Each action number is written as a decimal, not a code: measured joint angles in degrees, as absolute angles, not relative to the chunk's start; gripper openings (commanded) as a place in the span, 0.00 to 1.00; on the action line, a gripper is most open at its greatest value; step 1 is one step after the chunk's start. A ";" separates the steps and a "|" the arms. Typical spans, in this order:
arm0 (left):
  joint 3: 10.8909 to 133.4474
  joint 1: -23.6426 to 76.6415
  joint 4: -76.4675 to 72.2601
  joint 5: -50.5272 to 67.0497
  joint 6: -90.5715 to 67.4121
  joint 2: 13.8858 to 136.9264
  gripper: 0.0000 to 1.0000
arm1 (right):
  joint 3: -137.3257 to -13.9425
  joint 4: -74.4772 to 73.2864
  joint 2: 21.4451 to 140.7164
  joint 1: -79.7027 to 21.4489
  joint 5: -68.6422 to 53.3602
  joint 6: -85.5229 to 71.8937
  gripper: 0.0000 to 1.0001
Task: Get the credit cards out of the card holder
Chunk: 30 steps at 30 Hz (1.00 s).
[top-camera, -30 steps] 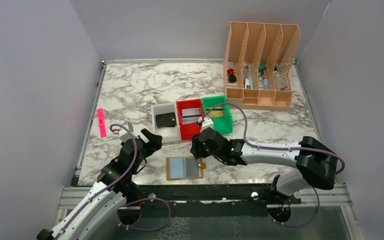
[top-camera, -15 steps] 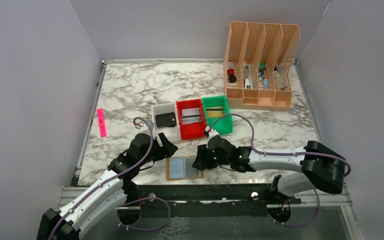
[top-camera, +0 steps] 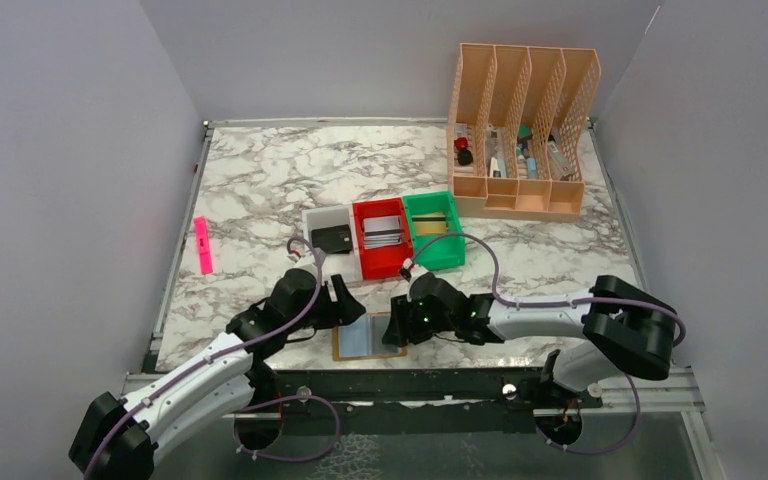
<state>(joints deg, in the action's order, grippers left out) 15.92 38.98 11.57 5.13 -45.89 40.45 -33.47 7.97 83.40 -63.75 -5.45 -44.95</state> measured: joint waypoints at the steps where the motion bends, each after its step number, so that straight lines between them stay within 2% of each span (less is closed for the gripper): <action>1: 15.92 39.29 11.51 5.10 -45.84 40.75 0.70 | -33.50 7.70 83.83 -63.75 -5.41 -44.97 0.47; 30: 10.41 42.85 8.75 1.85 -50.37 38.92 0.66 | -34.13 8.19 85.41 -63.75 -4.43 -48.62 0.45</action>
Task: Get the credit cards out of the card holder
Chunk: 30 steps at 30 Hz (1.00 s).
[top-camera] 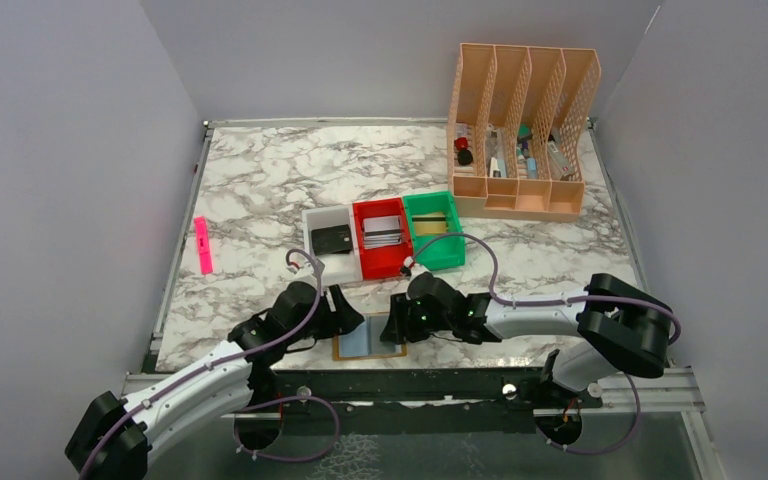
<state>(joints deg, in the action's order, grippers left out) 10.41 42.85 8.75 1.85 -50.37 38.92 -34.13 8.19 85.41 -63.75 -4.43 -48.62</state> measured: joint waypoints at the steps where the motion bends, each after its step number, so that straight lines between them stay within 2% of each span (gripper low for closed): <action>1: 10.22 42.87 8.75 1.85 -50.39 38.52 0.66 | -34.13 8.36 85.41 -63.75 -4.58 -48.84 0.45; 12: 8.82 42.89 8.67 1.87 -51.22 36.25 0.66 | -34.11 13.06 84.75 -63.75 -6.87 -51.16 0.46; 20: 8.82 42.89 8.67 1.87 -51.24 35.88 0.66 | -34.13 6.68 83.74 -63.75 -2.87 -51.18 0.47; 30: 8.82 42.89 8.69 1.87 -51.22 35.88 0.66 | -34.85 5.87 85.30 -63.75 -2.76 -51.42 0.47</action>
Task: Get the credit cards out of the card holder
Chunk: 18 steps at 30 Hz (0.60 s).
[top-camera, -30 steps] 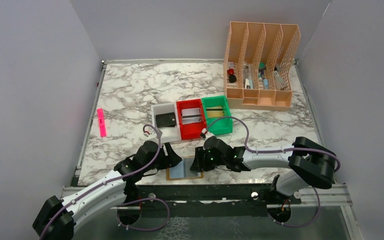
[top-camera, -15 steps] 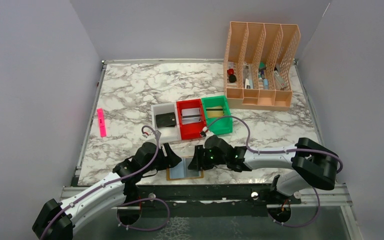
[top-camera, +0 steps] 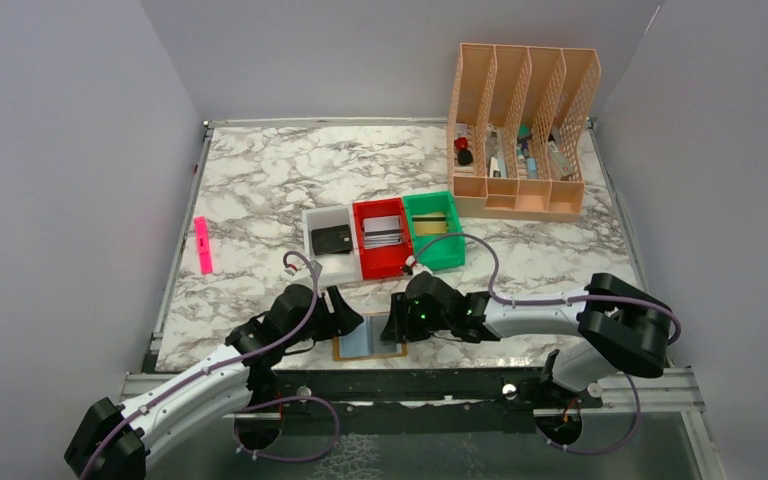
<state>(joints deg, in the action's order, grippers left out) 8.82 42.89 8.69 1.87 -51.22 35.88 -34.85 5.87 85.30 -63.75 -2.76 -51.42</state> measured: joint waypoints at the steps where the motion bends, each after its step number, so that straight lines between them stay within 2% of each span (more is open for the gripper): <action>1: 8.82 42.89 8.69 1.87 -51.20 35.88 0.66 | -35.14 5.61 85.49 -63.75 -2.68 -51.42 0.47; 18: 8.82 42.89 8.69 1.87 -51.20 35.94 0.66 | -36.86 3.62 86.65 -63.72 -1.26 -50.98 0.46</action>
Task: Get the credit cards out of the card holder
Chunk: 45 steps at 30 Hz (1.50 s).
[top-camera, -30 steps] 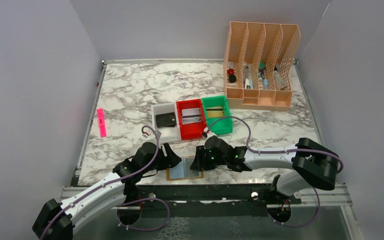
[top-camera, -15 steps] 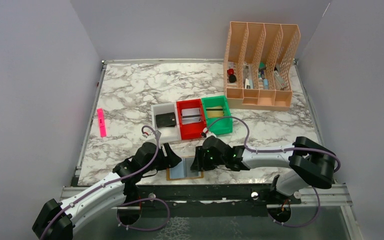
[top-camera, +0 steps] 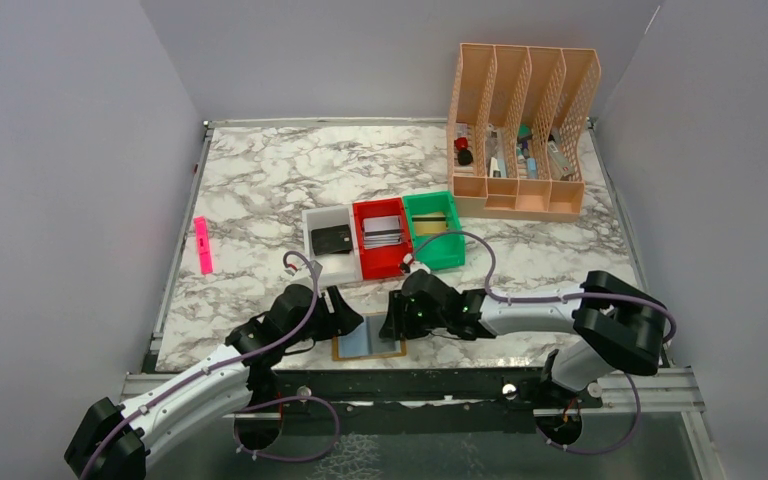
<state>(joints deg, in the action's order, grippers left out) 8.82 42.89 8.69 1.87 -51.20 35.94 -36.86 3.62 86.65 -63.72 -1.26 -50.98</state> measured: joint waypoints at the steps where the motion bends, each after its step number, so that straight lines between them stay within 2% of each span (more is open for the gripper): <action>1: 8.82 42.89 8.69 1.87 -51.20 35.94 0.66 | -37.10 3.99 87.05 -63.70 -1.48 -50.98 0.46; 22: 8.82 42.89 8.51 1.87 -51.22 36.32 0.66 | -32.21 22.15 84.86 -63.70 -12.25 -52.05 0.46; 33: 8.82 42.89 9.08 1.87 -51.20 35.24 0.66 | -34.22 9.23 84.82 -63.70 -5.58 -52.07 0.46; 45: 8.82 42.89 9.10 1.87 -51.20 35.24 0.66 | -36.62 8.29 88.82 -63.70 -6.04 -52.05 0.46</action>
<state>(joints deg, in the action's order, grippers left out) 8.82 42.89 9.10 1.87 -51.20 35.24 -36.62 8.29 88.82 -63.70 -6.04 -52.05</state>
